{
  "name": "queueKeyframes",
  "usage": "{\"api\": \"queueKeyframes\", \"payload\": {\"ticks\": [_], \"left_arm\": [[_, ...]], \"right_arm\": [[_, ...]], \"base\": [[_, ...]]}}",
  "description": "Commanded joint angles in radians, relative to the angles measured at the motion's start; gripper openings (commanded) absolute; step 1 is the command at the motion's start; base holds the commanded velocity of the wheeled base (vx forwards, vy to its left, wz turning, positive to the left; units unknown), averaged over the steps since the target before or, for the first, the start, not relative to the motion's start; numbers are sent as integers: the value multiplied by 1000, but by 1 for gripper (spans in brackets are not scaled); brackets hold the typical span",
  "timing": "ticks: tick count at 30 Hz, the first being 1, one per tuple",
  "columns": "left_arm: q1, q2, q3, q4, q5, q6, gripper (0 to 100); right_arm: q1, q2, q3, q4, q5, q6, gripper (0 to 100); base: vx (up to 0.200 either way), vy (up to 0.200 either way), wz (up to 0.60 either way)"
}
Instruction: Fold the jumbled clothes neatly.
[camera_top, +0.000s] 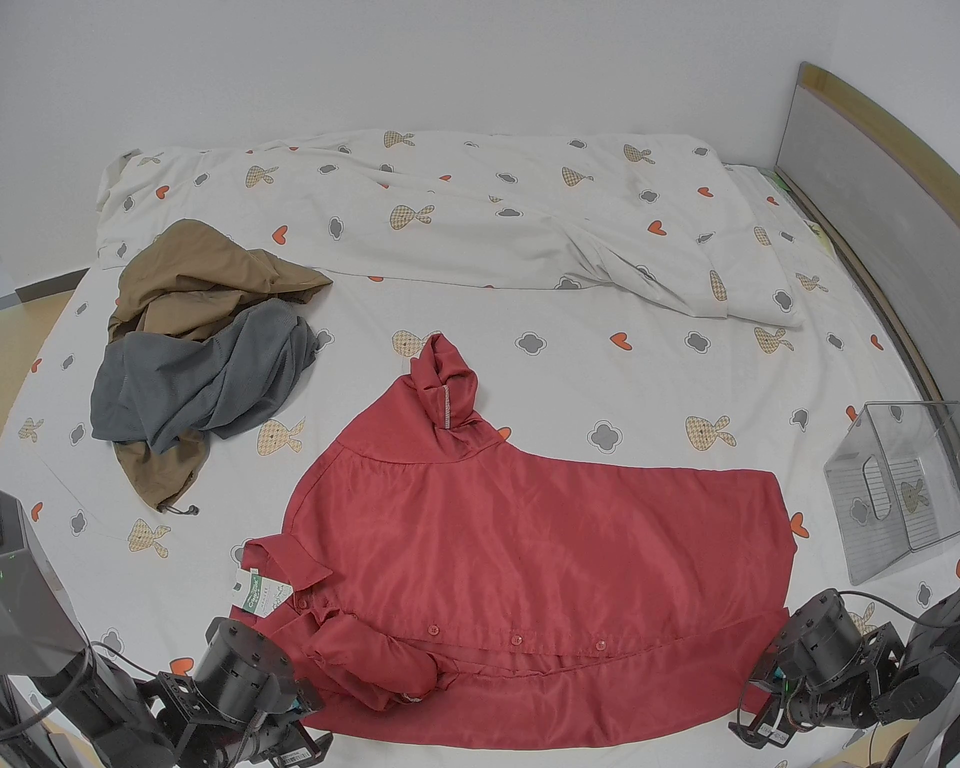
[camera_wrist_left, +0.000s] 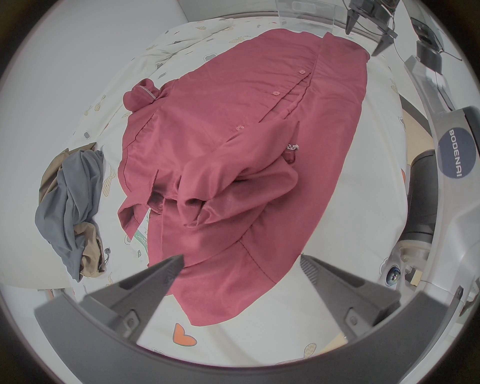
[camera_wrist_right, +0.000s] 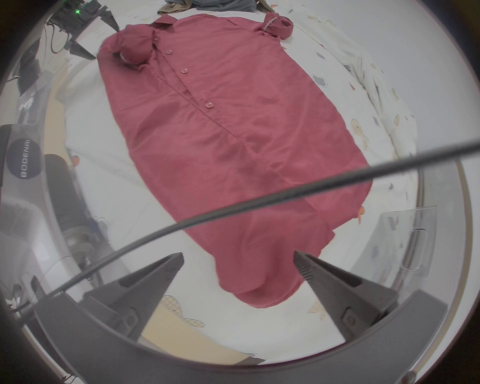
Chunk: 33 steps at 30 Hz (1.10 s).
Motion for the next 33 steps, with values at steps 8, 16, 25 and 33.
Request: {"api": "queueKeyframes", "payload": {"ticks": [8, 16, 25, 33], "left_arm": [[0, -191, -19, 14, 1, -35, 100], [66, -360, -296, 314, -2, -200, 100], [164, -377, -907, 948, -369, -726, 100], [282, -464, -1079, 1086, -665, -867, 100]], "right_arm": [[-12, -310, 37, -1, 186, 35, 100], [-299, -333, -200, 111, 425, 115, 100], [-552, -51, -631, 277, 745, 129, 100], [-554, -31, -783, 302, 751, 262, 100]], "base": [[0, 0, 0], [0, 0, 0], [0, 0, 0], [0, 0, 0]]}}
